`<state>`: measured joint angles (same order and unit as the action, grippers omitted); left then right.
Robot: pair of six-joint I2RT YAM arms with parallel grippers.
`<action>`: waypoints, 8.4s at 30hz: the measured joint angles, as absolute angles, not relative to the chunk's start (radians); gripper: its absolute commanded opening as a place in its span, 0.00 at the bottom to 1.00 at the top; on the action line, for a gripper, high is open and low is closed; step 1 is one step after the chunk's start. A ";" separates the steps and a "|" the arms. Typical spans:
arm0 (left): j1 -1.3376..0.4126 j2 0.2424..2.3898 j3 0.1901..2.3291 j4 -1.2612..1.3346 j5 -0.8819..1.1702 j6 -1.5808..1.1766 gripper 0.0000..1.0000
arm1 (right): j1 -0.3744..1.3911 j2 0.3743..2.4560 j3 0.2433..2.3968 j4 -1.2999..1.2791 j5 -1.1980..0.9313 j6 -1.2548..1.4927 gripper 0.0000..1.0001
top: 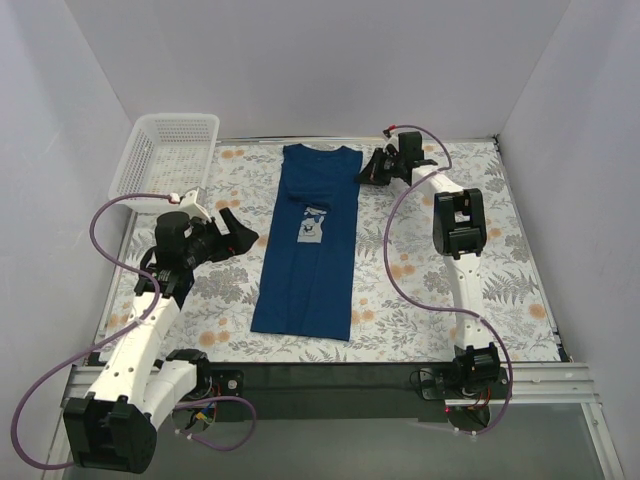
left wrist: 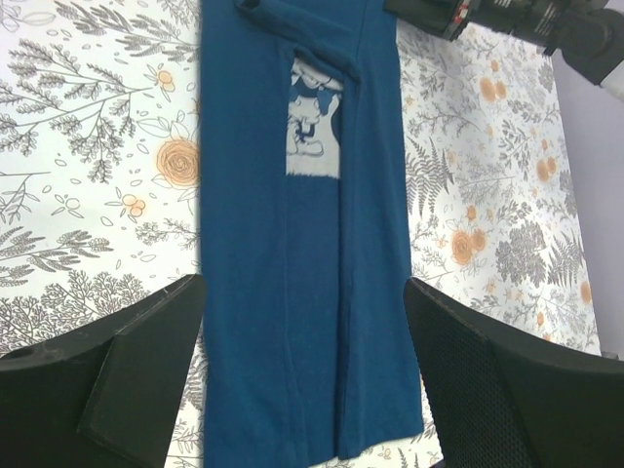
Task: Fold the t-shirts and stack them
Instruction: Fold the tshirt
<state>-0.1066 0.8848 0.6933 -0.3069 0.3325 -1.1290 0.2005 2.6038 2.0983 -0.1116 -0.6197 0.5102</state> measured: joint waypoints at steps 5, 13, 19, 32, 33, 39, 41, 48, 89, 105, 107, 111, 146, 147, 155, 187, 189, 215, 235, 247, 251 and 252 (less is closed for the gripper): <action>-0.107 0.934 0.693 -0.306 0.366 -1.127 0.76 | 0.159 2.621 2.147 -0.112 -0.624 0.499 0.42; -0.107 1.029 0.676 -0.326 0.437 -1.164 0.70 | 0.102 2.495 2.003 -0.153 -0.632 0.290 0.54; -0.107 1.043 0.643 -0.409 0.466 -1.206 0.67 | 0.089 1.985 1.469 -0.359 -0.728 -0.272 0.64; -0.163 1.060 0.633 -0.622 0.385 -1.288 0.67 | 0.516 1.233 0.766 -0.501 -0.846 -1.173 0.81; -0.173 1.061 0.636 -0.640 0.376 -1.291 0.67 | 0.585 1.234 0.759 -0.490 -0.830 -1.153 0.80; -0.213 1.061 0.661 -0.714 0.356 -1.307 0.65 | 0.897 1.237 0.744 -0.382 -0.664 -1.003 0.79; -0.240 1.061 0.663 -0.730 0.350 -1.320 0.63 | 0.931 1.237 0.727 -0.352 -0.635 -0.973 0.79; -0.476 1.063 0.680 -0.752 0.244 -1.432 0.63 | 0.942 1.232 0.649 -0.281 -0.558 -0.916 0.84; -0.553 1.131 0.514 -0.674 0.041 -1.744 0.00 | 1.022 1.429 0.670 -0.238 -0.408 -0.888 0.06; -0.846 1.218 0.510 -0.522 0.134 -1.916 0.06 | 0.889 1.082 0.495 -0.473 -0.302 -1.129 0.04; -0.868 1.237 0.518 -0.502 0.134 -1.930 0.15 | 0.876 1.074 0.493 -0.493 -0.303 -1.142 0.13; -0.879 1.220 0.515 -0.495 0.124 -1.948 0.34 | 0.875 1.095 0.493 -0.508 -0.322 -1.153 0.25; -0.880 1.130 0.435 -0.450 0.169 -1.974 0.00 | 0.870 1.119 0.493 -0.489 -0.415 -1.165 0.01; -0.880 1.127 0.439 -0.453 0.169 -1.974 0.00 | 0.870 1.116 0.493 -0.492 -0.416 -1.164 0.01; -0.880 1.123 0.501 -0.471 0.170 -1.961 0.00 | 0.820 1.080 0.535 -0.567 -0.475 -1.177 0.01; -0.408 1.411 0.898 -0.478 0.353 -1.597 0.00 | 0.422 1.501 1.106 -0.708 -0.715 -1.320 0.01; -0.384 1.449 0.933 -0.478 0.362 -1.576 0.00 | 0.415 1.545 1.143 -0.708 -0.719 -1.320 0.01; -0.219 1.900 1.299 -0.460 0.480 -1.454 0.00 | 0.342 1.987 1.620 -0.708 -0.736 -1.286 0.01; -0.187 2.086 1.480 -0.467 0.522 -1.443 0.00 | 0.314 2.140 1.782 -0.708 -0.732 -1.232 0.01; -0.179 2.121 1.529 -0.470 0.538 -1.443 0.00 | 0.303 2.188 1.845 -0.708 -0.728 -1.209 0.01; -0.179 2.122 1.538 -0.471 0.540 -1.442 0.00 | 0.302 2.215 1.863 -0.708 -0.725 -1.200 0.01; -0.179 2.122 1.539 -0.470 0.540 -1.442 0.00 | 0.301 2.221 1.866 -0.707 -0.723 -1.197 0.01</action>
